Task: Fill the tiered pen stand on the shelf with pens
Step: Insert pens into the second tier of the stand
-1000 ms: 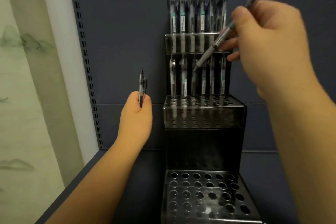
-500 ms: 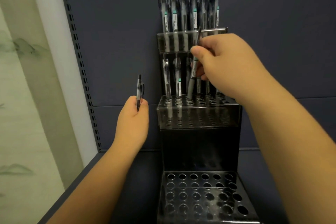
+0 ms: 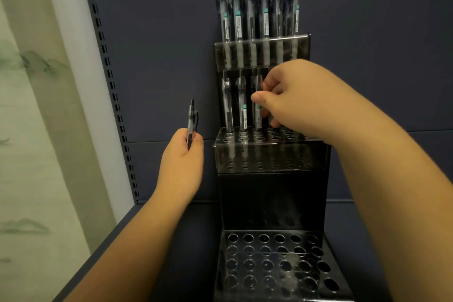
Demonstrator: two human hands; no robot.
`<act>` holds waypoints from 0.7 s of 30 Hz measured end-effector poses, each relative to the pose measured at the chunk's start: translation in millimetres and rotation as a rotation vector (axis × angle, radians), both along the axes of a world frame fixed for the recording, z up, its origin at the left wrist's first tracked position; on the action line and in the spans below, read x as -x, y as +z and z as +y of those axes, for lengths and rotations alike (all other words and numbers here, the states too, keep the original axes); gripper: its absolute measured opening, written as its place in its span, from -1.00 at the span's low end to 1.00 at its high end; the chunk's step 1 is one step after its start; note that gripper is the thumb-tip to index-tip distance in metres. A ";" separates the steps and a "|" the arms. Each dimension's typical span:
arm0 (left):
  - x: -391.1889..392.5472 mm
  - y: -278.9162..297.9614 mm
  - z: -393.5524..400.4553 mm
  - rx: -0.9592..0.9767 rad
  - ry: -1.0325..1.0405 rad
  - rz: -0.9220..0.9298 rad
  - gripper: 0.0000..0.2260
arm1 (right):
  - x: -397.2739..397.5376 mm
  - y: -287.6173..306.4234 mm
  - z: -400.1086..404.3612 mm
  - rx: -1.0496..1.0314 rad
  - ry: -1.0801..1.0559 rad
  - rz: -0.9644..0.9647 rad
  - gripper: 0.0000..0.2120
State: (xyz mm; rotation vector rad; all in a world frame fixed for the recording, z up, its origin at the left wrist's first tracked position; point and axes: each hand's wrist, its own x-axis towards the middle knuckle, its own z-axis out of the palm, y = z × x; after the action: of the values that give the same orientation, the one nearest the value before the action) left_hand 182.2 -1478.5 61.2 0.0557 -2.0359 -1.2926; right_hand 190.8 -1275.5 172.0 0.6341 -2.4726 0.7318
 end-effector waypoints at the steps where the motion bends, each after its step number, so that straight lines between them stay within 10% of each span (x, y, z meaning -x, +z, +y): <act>1: -0.2 0.0 0.0 -0.006 -0.003 -0.002 -0.84 | -1.0 0.2 0.3 -0.004 -0.005 -0.001 -0.72; 14: -9.8 7.4 4.8 -0.146 -0.075 0.216 -0.83 | -29.1 0.5 -13.4 0.012 0.078 0.133 -0.76; 21: -27.5 15.4 10.8 0.186 -0.041 0.420 -0.83 | -25.5 -15.7 -40.4 0.052 0.238 0.162 -0.84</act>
State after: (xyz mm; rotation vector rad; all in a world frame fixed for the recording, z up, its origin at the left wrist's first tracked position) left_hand 209.6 -1467.7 76.7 -0.3190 -1.7876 -1.0299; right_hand 216.3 -1315.9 156.3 0.9410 -2.2468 0.7963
